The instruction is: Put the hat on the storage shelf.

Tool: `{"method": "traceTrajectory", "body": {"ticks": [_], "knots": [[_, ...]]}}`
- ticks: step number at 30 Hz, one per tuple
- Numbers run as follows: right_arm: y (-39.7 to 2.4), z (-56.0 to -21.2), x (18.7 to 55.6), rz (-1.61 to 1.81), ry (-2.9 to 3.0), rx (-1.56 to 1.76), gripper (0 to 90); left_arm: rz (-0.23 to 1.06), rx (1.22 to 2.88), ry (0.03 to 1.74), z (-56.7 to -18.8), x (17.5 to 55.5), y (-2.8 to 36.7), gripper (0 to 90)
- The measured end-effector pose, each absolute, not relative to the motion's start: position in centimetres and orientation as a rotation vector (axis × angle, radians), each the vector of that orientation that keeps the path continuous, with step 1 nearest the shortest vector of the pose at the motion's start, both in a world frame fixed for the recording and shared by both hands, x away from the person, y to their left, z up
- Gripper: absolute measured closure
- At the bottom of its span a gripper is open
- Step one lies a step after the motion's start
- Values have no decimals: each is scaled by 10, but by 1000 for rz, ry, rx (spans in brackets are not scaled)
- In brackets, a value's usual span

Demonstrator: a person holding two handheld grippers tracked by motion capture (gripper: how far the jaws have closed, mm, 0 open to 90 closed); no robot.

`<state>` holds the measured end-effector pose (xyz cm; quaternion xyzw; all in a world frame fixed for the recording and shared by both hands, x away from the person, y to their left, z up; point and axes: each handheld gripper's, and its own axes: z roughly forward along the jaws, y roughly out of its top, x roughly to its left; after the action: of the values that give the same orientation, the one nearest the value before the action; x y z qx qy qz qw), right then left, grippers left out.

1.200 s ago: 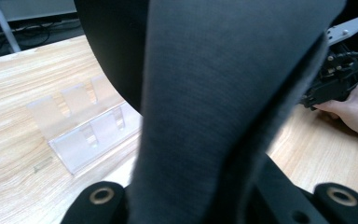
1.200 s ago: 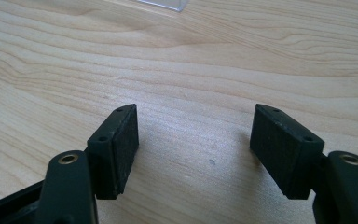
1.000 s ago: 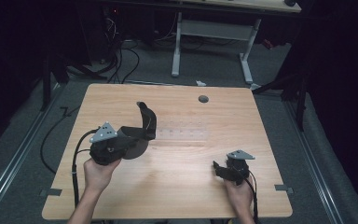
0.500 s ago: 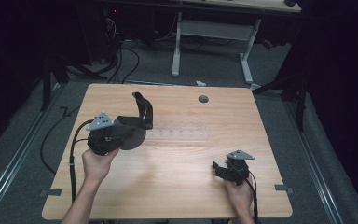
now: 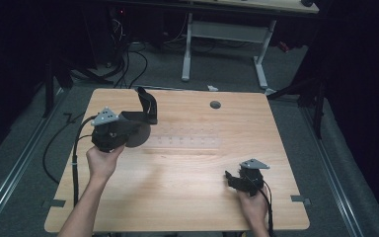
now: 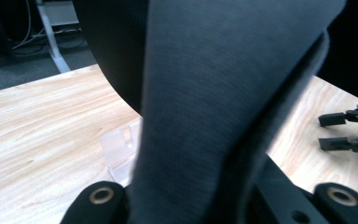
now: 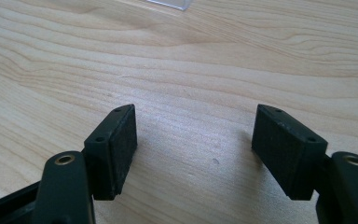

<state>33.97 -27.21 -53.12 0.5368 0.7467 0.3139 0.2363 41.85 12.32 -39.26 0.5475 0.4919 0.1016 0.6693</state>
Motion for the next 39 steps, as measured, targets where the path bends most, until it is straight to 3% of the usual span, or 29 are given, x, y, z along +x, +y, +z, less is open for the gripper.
{"method": "traceTrajectory", "body": {"ticks": [39], "knots": [[-272,-531,339,862,2052,1469,307,372,1266,1186,-428,464,99,854]]}}
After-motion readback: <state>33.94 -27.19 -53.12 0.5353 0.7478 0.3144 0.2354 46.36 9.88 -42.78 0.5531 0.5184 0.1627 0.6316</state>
